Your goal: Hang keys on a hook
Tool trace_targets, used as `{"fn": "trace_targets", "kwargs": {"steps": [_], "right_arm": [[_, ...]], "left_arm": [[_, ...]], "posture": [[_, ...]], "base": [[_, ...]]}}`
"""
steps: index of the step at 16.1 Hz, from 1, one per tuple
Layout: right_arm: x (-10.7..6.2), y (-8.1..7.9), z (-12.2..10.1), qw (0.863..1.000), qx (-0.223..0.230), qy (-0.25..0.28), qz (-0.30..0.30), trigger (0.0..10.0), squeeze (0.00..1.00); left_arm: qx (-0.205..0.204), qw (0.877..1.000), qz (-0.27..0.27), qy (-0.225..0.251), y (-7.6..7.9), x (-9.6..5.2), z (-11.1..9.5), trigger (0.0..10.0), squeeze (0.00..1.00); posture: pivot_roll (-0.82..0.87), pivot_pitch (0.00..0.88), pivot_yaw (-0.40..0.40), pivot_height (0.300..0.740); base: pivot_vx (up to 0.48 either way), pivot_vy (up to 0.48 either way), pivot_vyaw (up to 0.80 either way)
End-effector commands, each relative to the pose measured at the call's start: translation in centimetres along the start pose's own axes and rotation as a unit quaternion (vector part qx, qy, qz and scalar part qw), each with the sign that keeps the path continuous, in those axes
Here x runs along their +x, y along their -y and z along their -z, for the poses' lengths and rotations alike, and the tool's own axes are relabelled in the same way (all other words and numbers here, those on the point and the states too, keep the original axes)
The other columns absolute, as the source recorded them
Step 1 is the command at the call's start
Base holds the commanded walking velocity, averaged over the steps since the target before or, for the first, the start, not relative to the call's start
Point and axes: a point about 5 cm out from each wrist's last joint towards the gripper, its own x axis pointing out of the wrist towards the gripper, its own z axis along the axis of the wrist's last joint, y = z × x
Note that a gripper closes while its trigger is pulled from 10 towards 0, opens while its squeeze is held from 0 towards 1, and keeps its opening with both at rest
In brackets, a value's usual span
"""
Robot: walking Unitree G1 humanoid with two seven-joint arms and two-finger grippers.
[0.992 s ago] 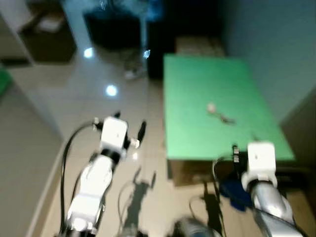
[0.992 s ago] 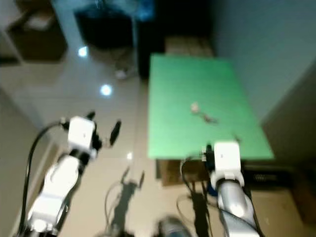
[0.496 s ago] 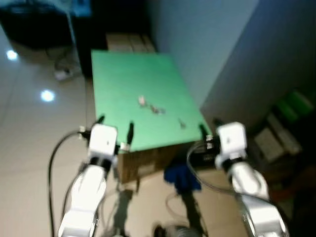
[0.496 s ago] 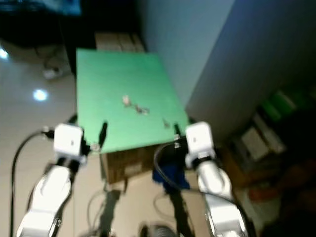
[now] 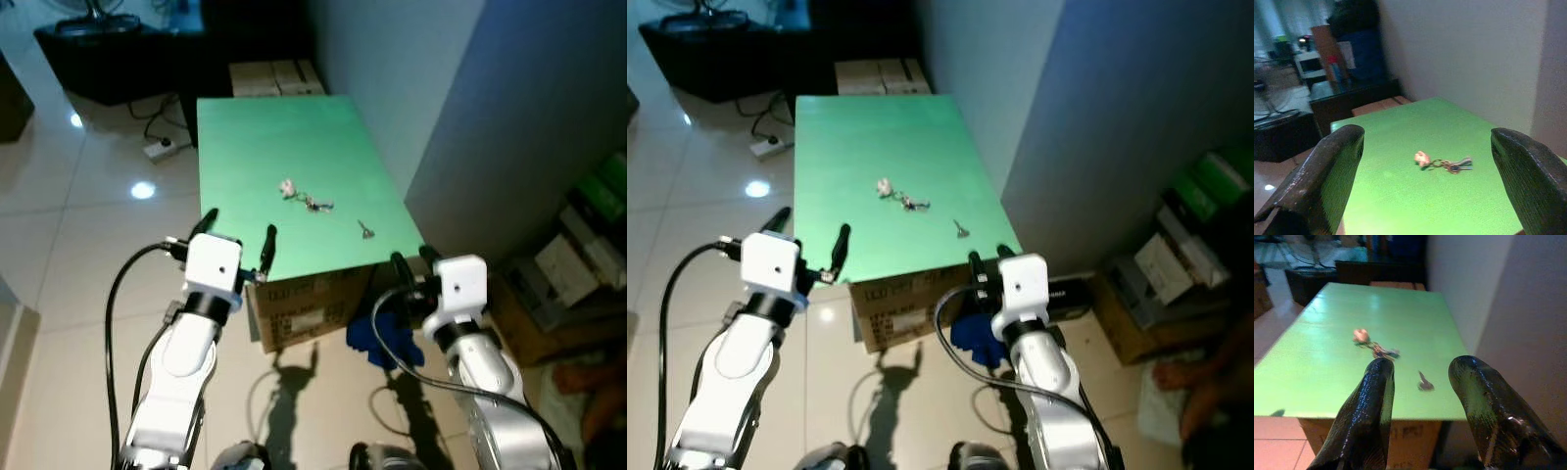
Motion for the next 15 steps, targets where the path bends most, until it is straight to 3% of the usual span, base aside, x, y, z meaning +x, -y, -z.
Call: {"fn": "trace_targets", "kwargs": {"steps": [1, 3, 9, 15], "right_arm": [[-0.5, 1.0, -0.5, 1.000, -0.016, 0.015, 0.021, 10.0, 0.00], [-0.8, 1.4, -0.5, 0.999, -0.023, 0.014, 0.028, 10.0, 0.00], [-1.1, 1.5, -0.6, 0.999, -0.043, 0.012, 0.025, 10.0, 0.00], [-1.6, 1.5, 0.5, 0.999, -0.028, -0.017, 0.036, 10.0, 0.00]], "left_arm": [[-0.008, 1.000, 0.021, 0.008, 0.5, 0.5, -0.2, 10.0, 0.00], [-0.015, 0.999, 0.034, 0.010, 0.8, 0.9, -0.2, 10.0, 0.00], [-0.025, 0.998, 0.048, 0.013, 1.2, 1.4, -0.1, 10.0, 0.00], [-0.028, 0.998, 0.055, 0.008, 1.1, 1.4, 0.2, 10.0, 0.00]], "posture": [[-0.15, 0.132, 0.014, 0.740], [-0.16, 0.135, 0.037, 0.740], [-0.18, 0.126, 0.044, 0.740], [-0.18, 0.127, 0.049, 0.740]], "base": [[0.379, 0.000, 0.00], [0.381, 0.000, 0.00], [0.389, 0.000, 0.72], [0.393, 0.000, -0.10]]}}
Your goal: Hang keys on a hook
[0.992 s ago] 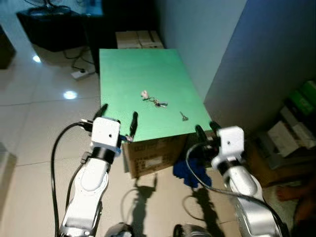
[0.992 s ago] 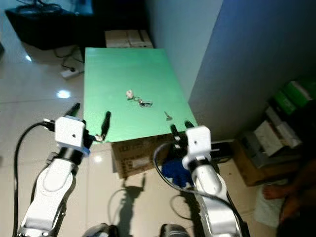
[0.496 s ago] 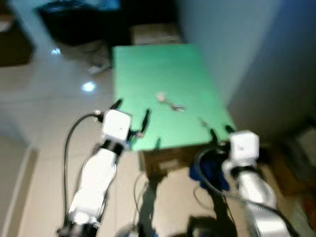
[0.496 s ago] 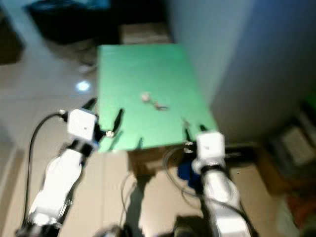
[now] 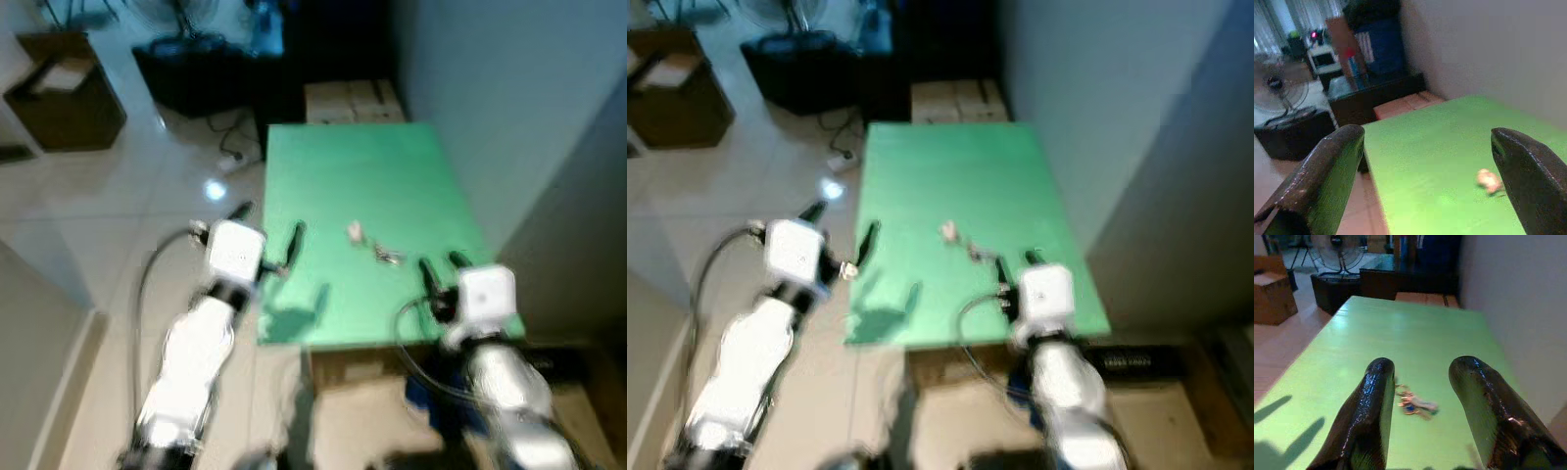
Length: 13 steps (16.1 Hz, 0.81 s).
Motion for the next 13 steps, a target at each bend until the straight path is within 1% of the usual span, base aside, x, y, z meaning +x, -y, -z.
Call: {"fn": "trace_targets", "kwargs": {"steps": [1, 3, 4, 6, 7, 9, 10, 11, 12, 13], "right_arm": [[-0.8, 0.8, 0.7, 1.000, 0.002, -0.018, 0.014, 10.0, 0.00], [-1.2, 0.7, 0.8, 1.000, 0.004, -0.023, 0.014, 10.0, 0.00], [-2.2, 0.9, 1.3, 0.999, 0.004, -0.037, 0.027, 10.0, 0.00], [-3.0, 1.3, 1.9, 0.997, 0.002, -0.058, 0.042, 10.0, 0.00], [-3.2, 1.3, 2.4, 0.996, 0.001, -0.077, 0.034, 10.0, 0.00], [-3.1, 0.9, 2.9, 0.995, -0.013, -0.096, 0.016, 10.0, 0.00], [-3.1, 0.8, 3.1, 0.994, -0.018, -0.105, 0.006, 10.0, 0.00], [-3.0, 0.8, 3.2, 0.994, -0.019, -0.109, 0.000, 10.0, 0.00], [-2.8, 0.5, 3.4, 0.993, -0.038, -0.111, -0.013, 10.0, 0.00], [-2.6, 0.3, 3.5, 0.992, -0.050, -0.116, -0.024, 10.0, 0.00]], "left_arm": [[-0.005, 1.000, 0.013, 0.008, 0.4, 0.2, -0.3, 10.0, 0.00], [-0.003, 1.000, 0.020, 0.002, 0.4, -0.1, 0.0, 10.0, 0.00], [-0.002, 1.000, 0.028, -0.013, 0.3, -0.9, 0.6, 10.0, 0.00], [-0.009, 0.999, 0.038, -0.025, 0.3, -1.3, 1.1, 10.0, 0.00], [-0.033, 0.997, 0.055, -0.031, 0.8, -1.6, 1.3, 10.0, 0.00], [-0.028, 0.997, 0.068, -0.038, 1.2, -1.8, 1.6, 10.0, 0.00], [-0.030, 0.996, 0.072, -0.040, 1.5, -2.2, 1.8, 10.0, 0.00], [-0.034, 0.996, 0.068, -0.039, 1.6, -2.5, 1.7, 10.0, 0.00], [-0.036, 0.997, 0.062, -0.043, 1.5, -2.8, 1.8, 10.0, 0.00], [-0.032, 0.997, 0.059, -0.046, 1.4, -3.1, 1.7, 10.0, 0.00]], "posture": [[-0.19, 0.133, 0.060, 0.740], [-0.19, 0.141, 0.066, 0.740], [-0.20, 0.143, 0.072, 0.740], [-0.21, 0.152, 0.076, 0.740], [-0.21, 0.157, 0.075, 0.740], [-0.21, 0.160, 0.075, 0.740], [-0.21, 0.169, 0.065, 0.740], [-0.20, 0.174, 0.057, 0.740], [-0.20, 0.177, 0.052, 0.740], [-0.19, 0.183, 0.038, 0.740]], "base": [[0.394, 0.000, -0.80], [0.394, 0.000, -0.80], [0.390, 0.000, -0.80], [0.381, 0.000, -0.80], [0.000, 0.000, -0.80], [0.000, 0.000, 0.00], [0.000, 0.000, 0.00], [0.000, 0.000, 0.00], [0.000, 0.000, 0.00], [0.000, -0.352, 0.00]]}}
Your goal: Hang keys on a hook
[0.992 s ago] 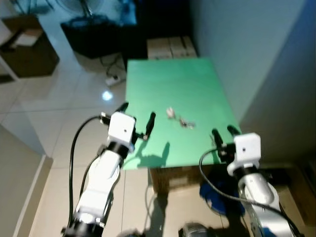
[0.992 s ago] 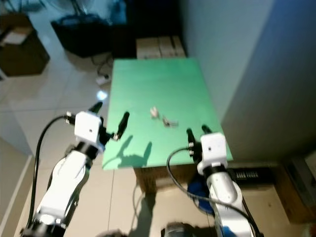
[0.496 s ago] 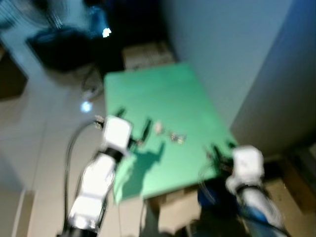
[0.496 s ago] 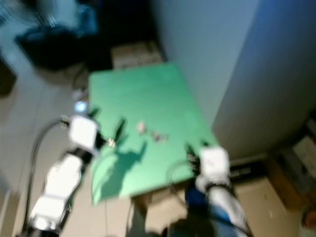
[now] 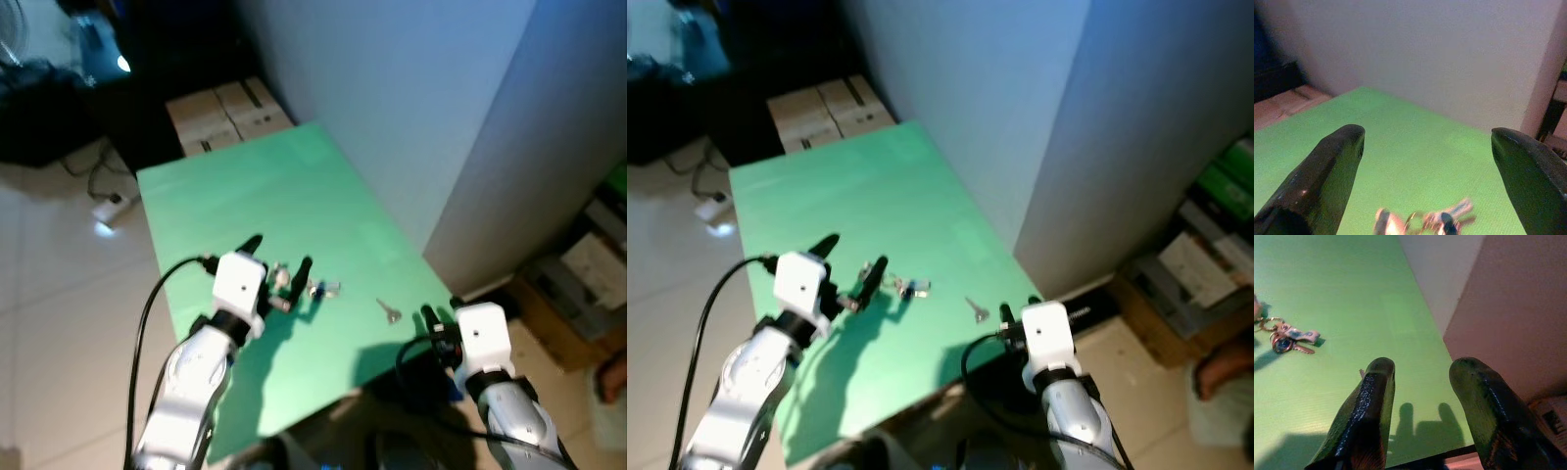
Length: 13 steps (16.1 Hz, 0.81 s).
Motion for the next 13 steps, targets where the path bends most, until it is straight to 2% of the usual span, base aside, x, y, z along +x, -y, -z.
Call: {"fn": "trace_targets", "kwargs": {"steps": [1, 4, 5, 6, 7, 10, 13], "right_arm": [[0.3, -0.7, 0.1, 1.000, -0.003, -0.007, -0.020, 10.0, 0.00], [1.3, -1.0, -0.5, 0.999, -0.015, 0.003, -0.036, 10.0, 0.00], [1.6, -1.1, -0.6, 0.999, -0.014, 0.007, -0.041, 10.0, 0.00], [2.0, -1.2, -0.5, 0.999, -0.014, 0.004, -0.051, 10.0, 0.00], [2.3, -1.7, -0.2, 0.997, -0.022, -0.003, -0.076, 10.0, 0.00], [3.0, -2.5, 0.1, 0.993, -0.011, -0.003, -0.120, 10.0, 0.00], [3.8, -2.6, 0.6, 0.991, -0.026, -0.009, -0.130, 10.0, 0.00]], "left_arm": [[0.008, 1.000, -0.009, -0.012, -0.4, -0.5, 0.2, 10.0, 0.00], [0.010, 1.000, -0.024, -0.011, -0.6, -0.6, 0.0, 10.0, 0.00], [0.012, 1.000, -0.024, -0.011, -0.6, -0.6, 0.0, 10.0, 0.00], [0.003, 1.000, -0.025, -0.014, -0.6, -0.5, 0.0, 10.0, 0.00], [0.005, 0.999, -0.028, -0.017, -0.8, -0.5, 0.0, 10.0, 0.00], [0.016, 0.999, -0.032, -0.017, -1.2, -0.4, -0.3, 10.0, 0.00], [0.020, 0.999, -0.031, -0.018, -1.5, -0.4, -0.4, 10.0, 0.00]], "posture": [[-0.19, 0.183, 0.038, 0.740], [-0.18, 0.193, 0.028, 0.740], [-0.18, 0.193, 0.025, 0.740], [-0.17, 0.198, 0.025, 0.740], [-0.17, 0.200, 0.026, 0.740], [-0.15, 0.208, 0.032, 0.740], [-0.14, 0.211, 0.045, 0.740]], "base": [[0.000, -0.352, 0.00], [0.000, -0.375, 0.57], [0.000, -0.255, 0.00], [0.000, 0.000, 0.00], [0.000, 0.000, 0.00], [0.000, 0.000, 0.00], [0.000, 0.000, 0.00]]}}
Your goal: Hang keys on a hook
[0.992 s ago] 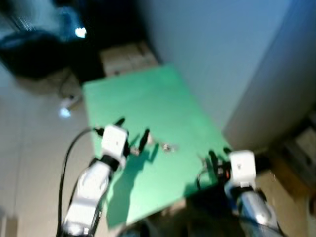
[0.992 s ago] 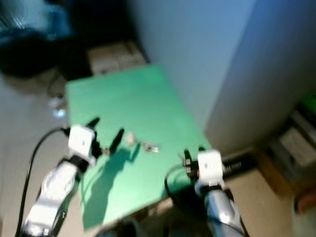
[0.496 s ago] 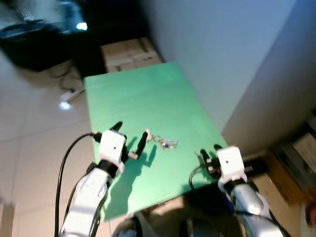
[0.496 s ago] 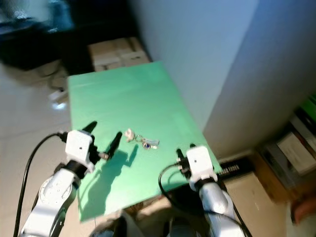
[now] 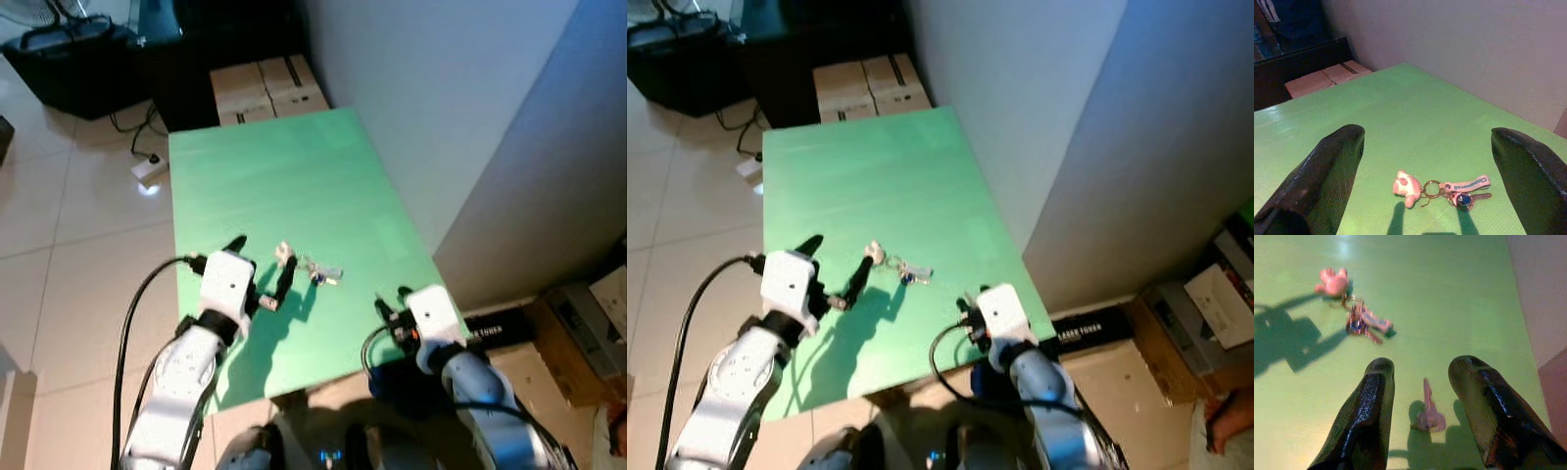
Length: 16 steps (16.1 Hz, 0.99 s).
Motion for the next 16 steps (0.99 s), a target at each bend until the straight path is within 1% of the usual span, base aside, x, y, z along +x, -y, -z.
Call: {"fn": "trace_targets", "kwargs": {"steps": [1, 2, 3, 4, 5, 6, 7, 8, 9, 10, 11, 12, 14, 16], "right_arm": [[0.4, -0.5, 0.6, 1.000, -0.009, -0.009, -0.020, 10.0, 0.09], [0.6, -0.6, 0.9, 0.999, -0.012, -0.014, -0.035, 10.0, 1.00], [0.9, -1.0, 1.2, 0.998, -0.011, -0.024, -0.065, 10.0, 1.00], [1.1, -1.3, 2.0, 0.994, -0.039, -0.049, -0.091, 10.0, 1.00], [1.2, -1.4, 2.3, 0.992, -0.053, -0.061, -0.101, 10.0, 1.00], [1.3, -1.4, 2.9, 0.990, -0.059, -0.084, -0.095, 10.0, 1.00], [1.4, -1.4, 3.1, 0.990, -0.057, -0.092, -0.088, 10.0, 1.00], [1.3, -1.1, 2.9, 0.996, -0.027, -0.082, -0.036, 10.0, 1.00], [1.1, -1.0, 2.6, 0.998, 0.016, -0.058, 0.011, 10.0, 1.00], [1.0, -1.0, 2.6, 0.998, 0.029, -0.052, 0.018, 10.0, 1.00], [0.3, -1.3, 2.9, 0.997, 0.058, -0.034, 0.039, 10.0, 1.00], [-0.2, -1.3, 2.9, 0.995, 0.076, -0.022, 0.060, 10.0, 1.00], [-0.7, -1.2, 3.0, 0.992, 0.084, -0.025, 0.085, 10.0, 1.00], [-1.5, -0.8, 4.3, 0.985, 0.078, -0.070, 0.139, 10.0, 1.00]], "left_arm": [[0.009, 1.000, -0.001, -0.004, -0.6, -0.3, -0.1, 10.0, 0.00], [0.010, 1.000, 0.003, -0.004, -0.6, -0.3, -0.1, 10.0, 0.00], [0.012, 1.000, 0.011, -0.003, -0.6, -0.2, -0.2, 10.0, 0.00], [0.013, 1.000, 0.015, -0.004, -0.7, -0.2, -0.3, 10.0, 0.00], [0.014, 1.000, 0.020, -0.004, -0.7, -0.2, -0.3, 10.0, 0.00], [0.019, 0.999, 0.034, -0.003, -0.6, -0.2, -0.4, 10.0, 0.00], [0.021, 0.999, 0.039, -0.002, -0.6, -0.3, -0.4, 10.0, 0.00], [0.024, 0.998, 0.050, 0.002, -0.6, -0.4, -0.6, 10.0, 0.00], [0.026, 0.998, 0.058, 0.006, -0.7, -0.5, -0.7, 10.0, 0.00], [0.026, 0.998, 0.060, 0.007, -0.7, -0.6, -0.7, 10.0, 0.00], [0.033, 0.997, 0.076, 0.010, -0.9, -0.8, -0.9, 10.0, 0.00], [0.034, 0.996, 0.085, 0.013, -1.1, -0.8, -1.0, 10.0, 0.00], [0.036, 0.995, 0.093, 0.015, -1.3, -0.9, -1.1, 10.0, 0.00], [0.041, 0.993, 0.107, 0.015, -1.4, -0.9, -1.2, 10.0, 0.00]], "posture": [[-0.14, 0.211, 0.050, 0.740], [-0.13, 0.211, 0.050, 0.740], [-0.13, 0.210, 0.051, 0.740], [-0.13, 0.205, 0.050, 0.740], [-0.13, 0.205, 0.050, 0.740], [-0.12, 0.195, 0.044, 0.740], [-0.12, 0.195, 0.044, 0.740], [-0.11, 0.190, 0.046, 0.740], [-0.10, 0.188, 0.055, 0.740], [-0.10, 0.188, 0.055, 0.740], [-0.08, 0.186, 0.071, 0.740], [-0.07, 0.184, 0.088, 0.740], [-0.07, 0.184, 0.096, 0.740], [-0.07, 0.187, 0.105, 0.740]], "base": [[0.000, 0.000, 0.00], [0.000, 0.000, 0.00], [0.000, 0.000, 0.00], [0.000, 0.000, 0.00], [0.000, 0.000, 0.00], [0.000, 0.000, 0.00], [0.000, 0.000, 0.00], [0.000, 0.000, 0.00], [0.000, 0.000, 0.00], [0.000, 0.000, 0.00], [0.000, 0.000, 0.00], [0.000, 0.000, 0.00], [0.000, 0.000, 0.00], [0.000, 0.000, 0.00]]}}
